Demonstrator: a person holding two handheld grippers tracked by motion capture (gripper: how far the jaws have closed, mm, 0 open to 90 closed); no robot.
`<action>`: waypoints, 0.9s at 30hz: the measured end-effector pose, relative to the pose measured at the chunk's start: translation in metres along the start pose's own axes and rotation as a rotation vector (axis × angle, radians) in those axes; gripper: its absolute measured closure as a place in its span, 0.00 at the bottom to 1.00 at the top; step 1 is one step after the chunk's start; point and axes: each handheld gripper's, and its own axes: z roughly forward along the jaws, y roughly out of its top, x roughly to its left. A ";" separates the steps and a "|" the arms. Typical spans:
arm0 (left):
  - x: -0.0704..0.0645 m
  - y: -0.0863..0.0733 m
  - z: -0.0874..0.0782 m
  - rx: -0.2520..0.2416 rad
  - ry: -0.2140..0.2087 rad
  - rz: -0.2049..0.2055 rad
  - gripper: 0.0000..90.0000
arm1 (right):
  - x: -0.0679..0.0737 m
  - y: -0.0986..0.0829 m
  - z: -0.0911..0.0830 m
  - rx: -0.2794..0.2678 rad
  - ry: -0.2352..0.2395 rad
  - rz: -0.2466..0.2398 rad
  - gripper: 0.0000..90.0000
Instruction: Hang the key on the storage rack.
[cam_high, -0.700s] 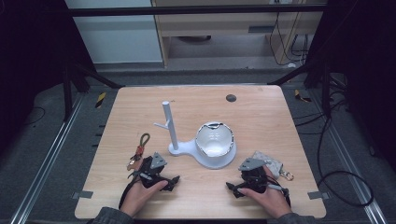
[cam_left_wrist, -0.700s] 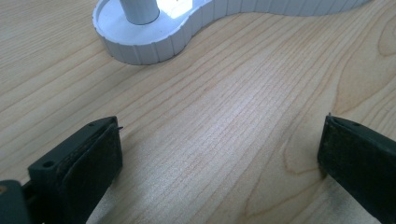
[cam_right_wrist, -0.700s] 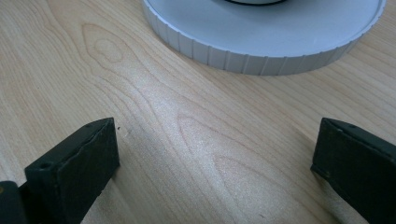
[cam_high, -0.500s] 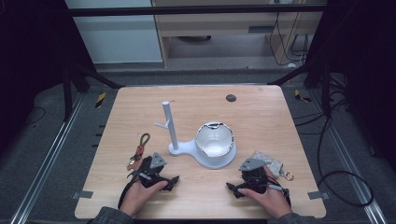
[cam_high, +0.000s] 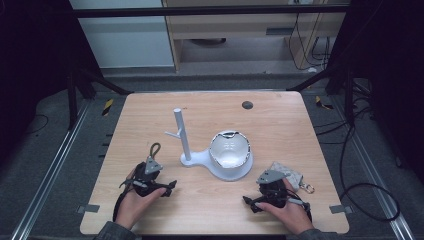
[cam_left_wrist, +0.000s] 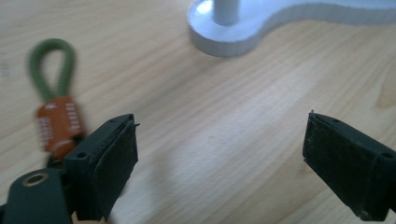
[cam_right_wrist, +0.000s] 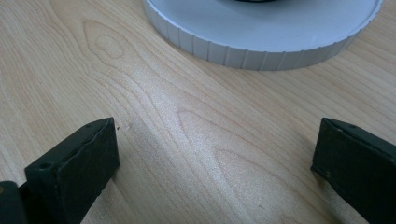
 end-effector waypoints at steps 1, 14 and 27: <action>0.004 0.001 -0.002 0.011 0.008 -0.003 0.11 | 0.000 0.000 0.000 -0.004 0.002 -0.002 0.00; 0.048 0.024 -0.006 0.097 0.070 -0.061 0.20 | 0.000 0.000 0.000 -0.003 0.000 -0.001 0.00; 0.063 0.045 0.004 0.211 0.077 -0.082 0.33 | 0.000 -0.001 0.000 -0.004 -0.002 0.001 0.00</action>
